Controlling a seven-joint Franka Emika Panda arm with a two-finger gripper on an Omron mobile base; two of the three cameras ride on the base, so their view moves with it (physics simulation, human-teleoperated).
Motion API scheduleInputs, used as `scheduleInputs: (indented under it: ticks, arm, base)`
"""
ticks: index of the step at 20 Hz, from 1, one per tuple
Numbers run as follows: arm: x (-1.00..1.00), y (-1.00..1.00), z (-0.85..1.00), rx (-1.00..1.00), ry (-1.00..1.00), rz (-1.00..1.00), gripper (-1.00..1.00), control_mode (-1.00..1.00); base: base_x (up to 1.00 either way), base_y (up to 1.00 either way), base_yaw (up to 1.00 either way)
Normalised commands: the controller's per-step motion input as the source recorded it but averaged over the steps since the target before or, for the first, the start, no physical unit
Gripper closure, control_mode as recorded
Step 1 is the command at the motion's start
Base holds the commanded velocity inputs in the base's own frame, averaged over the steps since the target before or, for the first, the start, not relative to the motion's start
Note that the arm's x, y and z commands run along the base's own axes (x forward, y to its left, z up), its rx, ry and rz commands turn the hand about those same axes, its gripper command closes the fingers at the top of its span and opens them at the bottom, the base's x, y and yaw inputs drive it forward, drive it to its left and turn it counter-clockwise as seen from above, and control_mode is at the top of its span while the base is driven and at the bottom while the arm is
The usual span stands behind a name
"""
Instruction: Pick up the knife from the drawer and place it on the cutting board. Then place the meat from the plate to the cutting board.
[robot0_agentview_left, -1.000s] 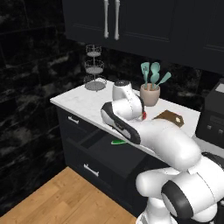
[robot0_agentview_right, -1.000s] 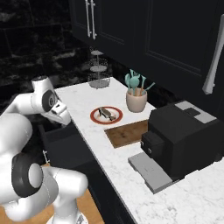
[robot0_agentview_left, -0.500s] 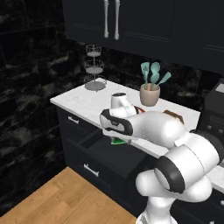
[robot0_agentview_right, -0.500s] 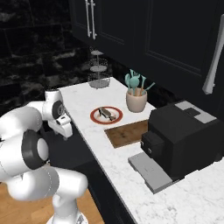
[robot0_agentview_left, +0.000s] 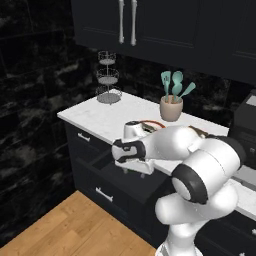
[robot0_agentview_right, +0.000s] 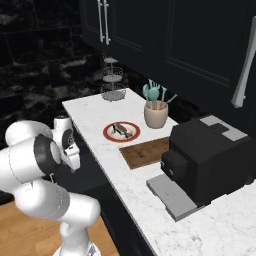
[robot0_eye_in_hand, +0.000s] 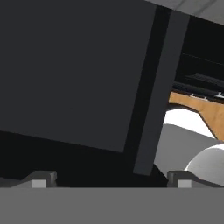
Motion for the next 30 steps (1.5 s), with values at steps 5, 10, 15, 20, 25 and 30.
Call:
scheduleInputs:
  ticks: [5, 10, 15, 20, 25, 30]
  arm:
    - [0.0, 0.29, -0.47, 0.01, 0.0, -0.05, -1.0, -1.0]
    - [0.07, 0.14, -0.52, 0.02, 0.0, -0.01, -1.0, -1.0]
    - [0.02, 0.1, -0.37, 0.06, 0.02, 0.0, -1.0, -1.0]
    - [-0.42, 0.42, -0.09, 0.05, 0.03, -0.01, -1.0, -1.0]
    - [-0.77, 0.75, -0.01, 0.01, 0.02, 0.0, -1.0, -1.0]
    - [-0.96, 0.98, -0.08, 0.0, 0.02, -0.02, -1.0, -1.0]
  base:
    - [0.0, 0.0, 0.0]
    - [0.0, 0.0, 0.0]
    - [0.0, 0.0, 0.0]
    - [0.0, 0.0, 0.0]
    - [0.0, 0.0, 0.0]
    - [0.0, 0.0, 0.0]
